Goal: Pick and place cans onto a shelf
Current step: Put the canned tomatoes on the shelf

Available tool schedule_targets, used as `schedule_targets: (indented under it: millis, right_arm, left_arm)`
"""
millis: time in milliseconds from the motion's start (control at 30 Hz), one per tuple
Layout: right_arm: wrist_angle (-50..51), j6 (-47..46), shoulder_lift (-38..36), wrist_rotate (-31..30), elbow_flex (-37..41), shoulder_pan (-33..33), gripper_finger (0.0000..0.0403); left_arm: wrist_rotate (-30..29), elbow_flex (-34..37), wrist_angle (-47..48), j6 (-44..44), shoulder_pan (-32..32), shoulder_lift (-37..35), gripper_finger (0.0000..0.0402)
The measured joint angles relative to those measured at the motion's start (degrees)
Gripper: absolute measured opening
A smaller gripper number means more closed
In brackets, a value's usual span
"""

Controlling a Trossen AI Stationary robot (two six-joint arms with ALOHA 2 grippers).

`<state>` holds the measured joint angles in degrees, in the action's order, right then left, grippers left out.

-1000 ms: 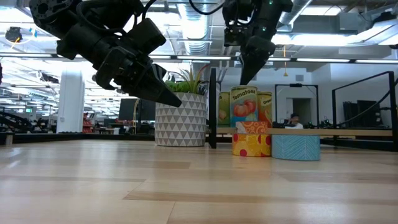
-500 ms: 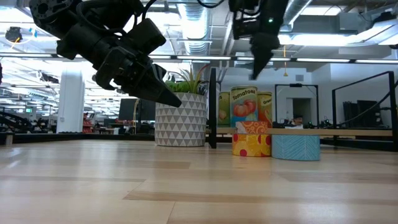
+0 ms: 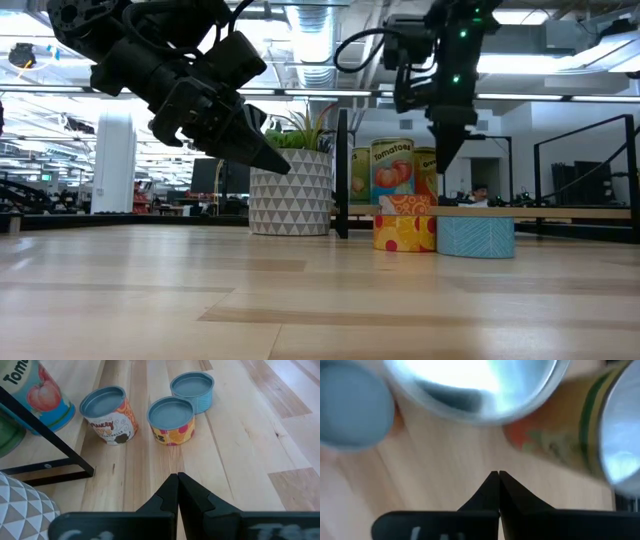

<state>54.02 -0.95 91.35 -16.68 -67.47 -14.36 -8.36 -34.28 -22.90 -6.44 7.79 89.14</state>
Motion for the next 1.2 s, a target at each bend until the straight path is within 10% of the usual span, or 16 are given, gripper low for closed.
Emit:
schedule_targets:
  millis: [1200]
  right_arm:
    - [-14.8,2.5,0.0,2.6,0.5,2.4,0.0017]
  left_arm:
    - [0.0,0.0,-0.1,0.2,0.0,0.0,0.0000]
